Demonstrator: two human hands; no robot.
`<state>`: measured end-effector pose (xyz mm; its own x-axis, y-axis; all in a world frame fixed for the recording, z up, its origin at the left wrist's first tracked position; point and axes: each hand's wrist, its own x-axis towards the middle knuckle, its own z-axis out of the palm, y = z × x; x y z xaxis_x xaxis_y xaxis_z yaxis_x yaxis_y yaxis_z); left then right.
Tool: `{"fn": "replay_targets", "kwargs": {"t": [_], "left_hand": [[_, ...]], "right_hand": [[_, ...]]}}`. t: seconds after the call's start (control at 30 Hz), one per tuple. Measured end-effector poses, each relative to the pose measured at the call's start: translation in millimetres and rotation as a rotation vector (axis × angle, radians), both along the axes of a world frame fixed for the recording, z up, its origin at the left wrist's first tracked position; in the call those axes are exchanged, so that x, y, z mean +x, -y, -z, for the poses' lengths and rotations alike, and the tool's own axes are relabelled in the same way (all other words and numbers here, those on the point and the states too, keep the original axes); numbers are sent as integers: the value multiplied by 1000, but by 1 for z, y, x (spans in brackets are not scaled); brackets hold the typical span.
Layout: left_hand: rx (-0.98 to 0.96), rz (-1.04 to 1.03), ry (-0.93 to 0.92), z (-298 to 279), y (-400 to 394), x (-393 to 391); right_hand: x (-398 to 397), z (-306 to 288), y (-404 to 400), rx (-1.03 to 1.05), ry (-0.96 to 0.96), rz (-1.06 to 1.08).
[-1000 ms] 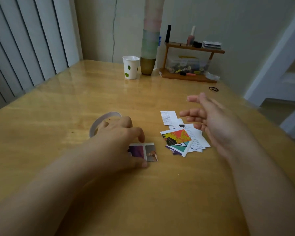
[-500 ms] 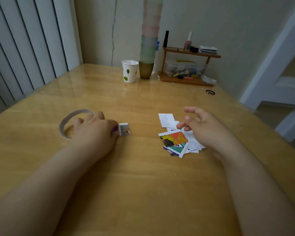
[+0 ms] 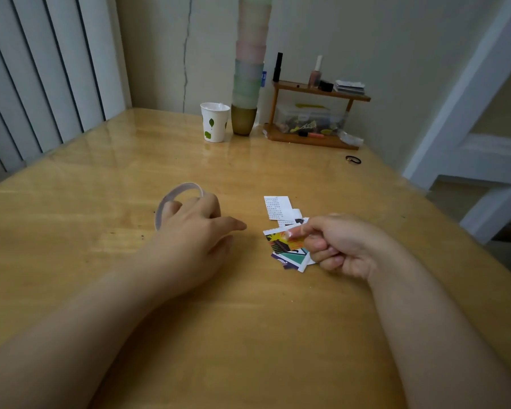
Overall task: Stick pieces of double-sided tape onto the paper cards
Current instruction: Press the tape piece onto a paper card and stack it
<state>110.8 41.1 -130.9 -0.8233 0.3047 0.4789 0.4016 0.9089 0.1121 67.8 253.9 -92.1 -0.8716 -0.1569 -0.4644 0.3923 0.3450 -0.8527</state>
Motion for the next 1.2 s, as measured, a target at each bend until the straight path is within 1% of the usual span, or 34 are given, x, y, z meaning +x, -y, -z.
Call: {"fn": "replay_targets", "kwargs": {"t": [0.2, 0.3, 0.5, 0.7, 0.8, 0.9, 1.0, 1.13, 1.2], "left_hand": [[-45, 60, -34, 10, -19, -3], [-53, 51, 26, 12, -24, -3], [-158, 1, 36, 14, -30, -2], [-285, -38, 211, -2, -40, -3], [-300, -44, 261, -7, -51, -10], [-299, -47, 239, -2, -56, -14], [-249, -35, 162, 6, -55, -13], [-217, -1, -1, 17, -50, -18], [-218, 21, -25, 20, -48, -20]], "right_hand": [[-3, 4, 0, 47, 11, 2], [-4, 5, -1, 70, -2, 3], [-5, 6, -1, 88, -11, -8], [-7, 9, -3, 101, -1, -13], [-8, 9, -4, 101, 2, -10], [-9, 9, -3, 104, 0, -22], [-8, 9, -3, 108, -2, -33], [-10, 10, -3, 140, -32, -24], [-10, 11, -3, 192, -74, -32]]}}
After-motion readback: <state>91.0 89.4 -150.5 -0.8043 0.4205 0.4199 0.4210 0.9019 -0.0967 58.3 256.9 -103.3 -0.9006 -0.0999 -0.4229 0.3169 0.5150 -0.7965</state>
